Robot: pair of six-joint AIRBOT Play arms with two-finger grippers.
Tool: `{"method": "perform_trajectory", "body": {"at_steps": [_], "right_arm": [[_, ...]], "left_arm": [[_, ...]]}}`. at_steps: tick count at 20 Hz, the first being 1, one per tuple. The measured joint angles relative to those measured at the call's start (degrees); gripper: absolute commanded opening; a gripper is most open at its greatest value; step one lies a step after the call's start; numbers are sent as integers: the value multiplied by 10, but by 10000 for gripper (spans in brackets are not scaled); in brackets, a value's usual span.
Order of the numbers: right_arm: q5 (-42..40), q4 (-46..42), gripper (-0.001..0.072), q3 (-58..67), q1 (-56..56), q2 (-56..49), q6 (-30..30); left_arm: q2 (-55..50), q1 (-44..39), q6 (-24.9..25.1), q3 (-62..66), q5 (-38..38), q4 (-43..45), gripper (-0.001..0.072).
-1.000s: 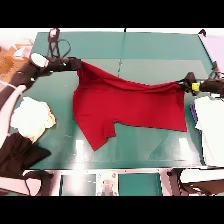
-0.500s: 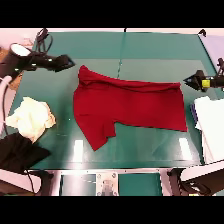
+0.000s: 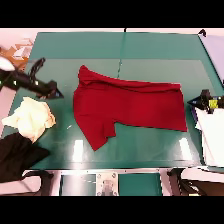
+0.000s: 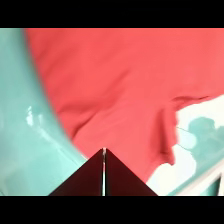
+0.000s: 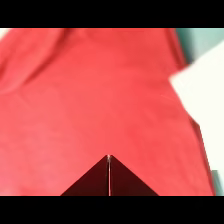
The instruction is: Fold the shirts.
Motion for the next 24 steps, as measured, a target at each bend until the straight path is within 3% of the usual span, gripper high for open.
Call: {"method": "perform_trajectory", "body": {"at_steps": [1, 4, 10, 12, 14, 16, 19, 21, 22, 24], "right_arm": [[-9, -3, 15, -24, -3, 17, 0], [-25, -9, 15, -66, -11, 44, 0], [-37, -11, 15, -90, -14, 59, 0], [-42, -11, 15, -92, -14, 60, 0], [-44, -12, 21, -93, -14, 61, 0], [-46, -13, 134, -93, -15, 61, 0], [-37, -35, 162, -94, -24, 61, 6], [-21, -57, 339, -97, -40, 61, 15], [-10, -66, 393, -103, -48, 61, 17], [7, -81, 406, -128, -59, 62, 20]], "left_arm": [[19, 1, 1, -45, 28, 4, 694], [42, 3, 10, -148, 117, -10, 689], [-28, -32, 70, -206, 185, -140, 687], [-51, -55, 90, -208, 198, -174, 324], [-66, -64, 108, -203, 204, -178, 62], [-73, -54, 118, -187, 191, -166, 24], [-76, -20, 127, -160, 143, -148, 24], [-77, 2, 131, -150, 122, -134, 24], [-77, 9, 133, -146, 116, -131, 24], [-77, 17, 140, -143, 108, -125, 24]]}}
